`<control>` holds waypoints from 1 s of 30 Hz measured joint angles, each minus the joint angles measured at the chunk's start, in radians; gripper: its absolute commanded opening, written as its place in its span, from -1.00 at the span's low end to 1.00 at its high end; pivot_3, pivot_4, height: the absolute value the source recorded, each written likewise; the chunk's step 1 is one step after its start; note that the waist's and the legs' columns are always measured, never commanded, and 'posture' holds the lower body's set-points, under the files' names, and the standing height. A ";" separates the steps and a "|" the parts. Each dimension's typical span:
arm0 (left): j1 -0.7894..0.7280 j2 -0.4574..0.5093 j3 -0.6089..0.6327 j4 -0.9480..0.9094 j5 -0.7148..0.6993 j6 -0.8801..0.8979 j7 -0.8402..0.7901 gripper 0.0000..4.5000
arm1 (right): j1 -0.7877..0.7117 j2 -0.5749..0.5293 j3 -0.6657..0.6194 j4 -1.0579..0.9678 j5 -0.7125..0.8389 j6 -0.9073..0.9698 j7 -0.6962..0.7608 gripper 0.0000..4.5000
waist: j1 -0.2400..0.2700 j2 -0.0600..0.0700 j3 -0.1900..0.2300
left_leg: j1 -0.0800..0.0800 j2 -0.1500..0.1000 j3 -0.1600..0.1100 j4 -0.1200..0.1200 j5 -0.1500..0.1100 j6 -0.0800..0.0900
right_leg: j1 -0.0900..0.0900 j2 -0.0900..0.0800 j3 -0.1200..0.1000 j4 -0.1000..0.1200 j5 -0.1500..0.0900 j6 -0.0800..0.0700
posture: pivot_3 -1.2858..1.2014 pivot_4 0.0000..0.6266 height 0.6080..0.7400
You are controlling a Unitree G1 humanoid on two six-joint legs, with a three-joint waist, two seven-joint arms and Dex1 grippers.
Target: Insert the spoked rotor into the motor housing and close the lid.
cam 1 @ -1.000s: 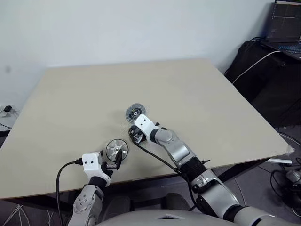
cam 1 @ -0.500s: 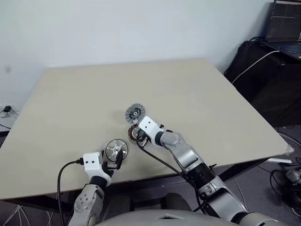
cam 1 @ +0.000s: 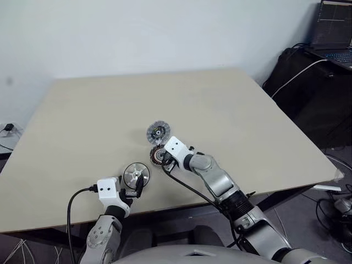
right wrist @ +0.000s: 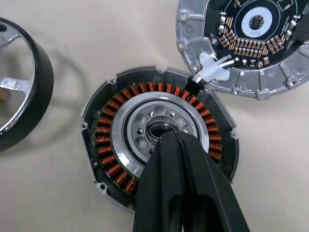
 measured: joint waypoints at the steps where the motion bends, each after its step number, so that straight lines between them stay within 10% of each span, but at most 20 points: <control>1: 0.000 -0.001 0.000 0.000 0.000 0.000 0.000 1.00 | 0.001 -0.002 0.001 -0.002 -0.001 0.002 0.000 -0.99 | 0.000 0.000 0.000 | 0.000 0.000 0.000 0.000 0.000 0.000 | 0.000 0.000 0.000 0.000 0.000 0.000 | 0.03 -1.00 1.00; 30: 0.007 0.000 0.002 -0.002 0.000 0.003 0.002 1.00 | -0.042 0.044 -0.020 0.159 0.025 -0.111 -0.062 -0.99 | -0.001 0.000 0.000 | 0.000 0.000 0.000 0.000 0.000 0.000 | 0.000 0.000 0.000 0.000 0.000 0.000 | 0.03 -1.00 1.00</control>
